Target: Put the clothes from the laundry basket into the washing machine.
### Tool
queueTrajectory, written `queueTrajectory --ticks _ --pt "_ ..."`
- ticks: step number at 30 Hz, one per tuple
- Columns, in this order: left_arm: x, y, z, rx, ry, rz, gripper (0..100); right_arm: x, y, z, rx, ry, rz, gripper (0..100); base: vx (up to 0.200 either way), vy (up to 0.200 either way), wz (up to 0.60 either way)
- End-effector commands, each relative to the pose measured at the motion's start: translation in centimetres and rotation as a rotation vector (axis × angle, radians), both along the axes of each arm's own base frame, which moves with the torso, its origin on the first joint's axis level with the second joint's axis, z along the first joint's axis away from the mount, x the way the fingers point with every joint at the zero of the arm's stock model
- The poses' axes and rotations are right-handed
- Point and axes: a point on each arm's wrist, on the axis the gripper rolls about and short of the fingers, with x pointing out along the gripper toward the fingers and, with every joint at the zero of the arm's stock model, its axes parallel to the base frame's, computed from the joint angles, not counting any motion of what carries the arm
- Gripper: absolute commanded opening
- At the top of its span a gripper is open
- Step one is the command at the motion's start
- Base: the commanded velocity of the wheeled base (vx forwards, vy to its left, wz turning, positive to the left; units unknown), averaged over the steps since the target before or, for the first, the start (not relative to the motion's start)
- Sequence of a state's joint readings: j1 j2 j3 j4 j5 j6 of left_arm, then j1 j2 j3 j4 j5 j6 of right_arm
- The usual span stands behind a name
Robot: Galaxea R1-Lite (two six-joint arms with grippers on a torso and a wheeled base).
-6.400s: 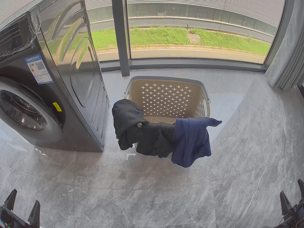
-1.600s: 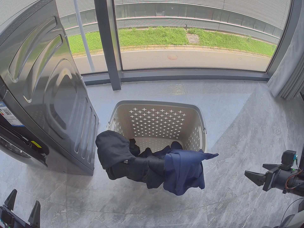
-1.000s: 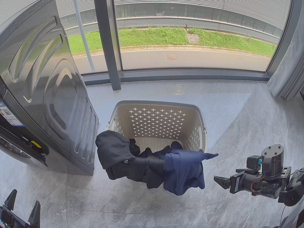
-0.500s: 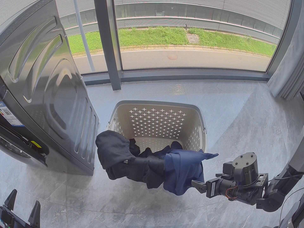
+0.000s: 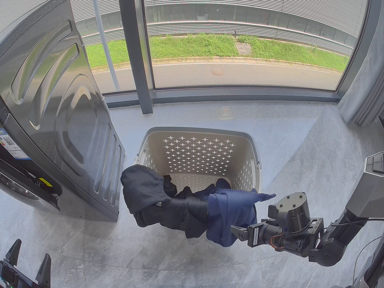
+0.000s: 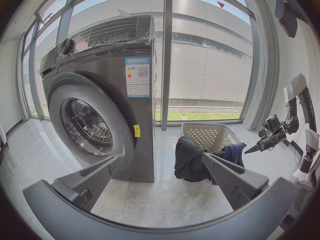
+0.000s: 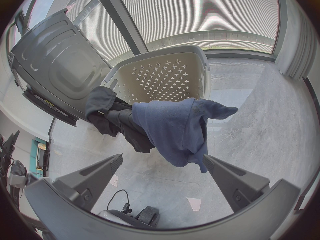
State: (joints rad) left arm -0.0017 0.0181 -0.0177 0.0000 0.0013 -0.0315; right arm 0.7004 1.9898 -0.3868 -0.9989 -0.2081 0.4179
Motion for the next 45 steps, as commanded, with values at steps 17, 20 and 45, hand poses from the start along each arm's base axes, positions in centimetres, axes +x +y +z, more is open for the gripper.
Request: queueTrajectory --ticks 17,20,45 --pt "0.0 0.0 -0.5 -0.001 0.001 0.0 100 5.0 2.9 -3.9 0.023 0.003 -0.029 100 0.0 0.0 0.0" --pt "0.0 0.0 -0.5 -0.001 0.001 0.0 100 5.6 3.0 -4.1 0.036 -0.01 -0.037 100 0.0 0.0 0.0" --pt "0.0 0.0 -0.5 -0.002 0.001 0.0 100 7.0 3.3 -4.8 0.096 -0.086 -0.052 0 0.0 0.0 0.0"
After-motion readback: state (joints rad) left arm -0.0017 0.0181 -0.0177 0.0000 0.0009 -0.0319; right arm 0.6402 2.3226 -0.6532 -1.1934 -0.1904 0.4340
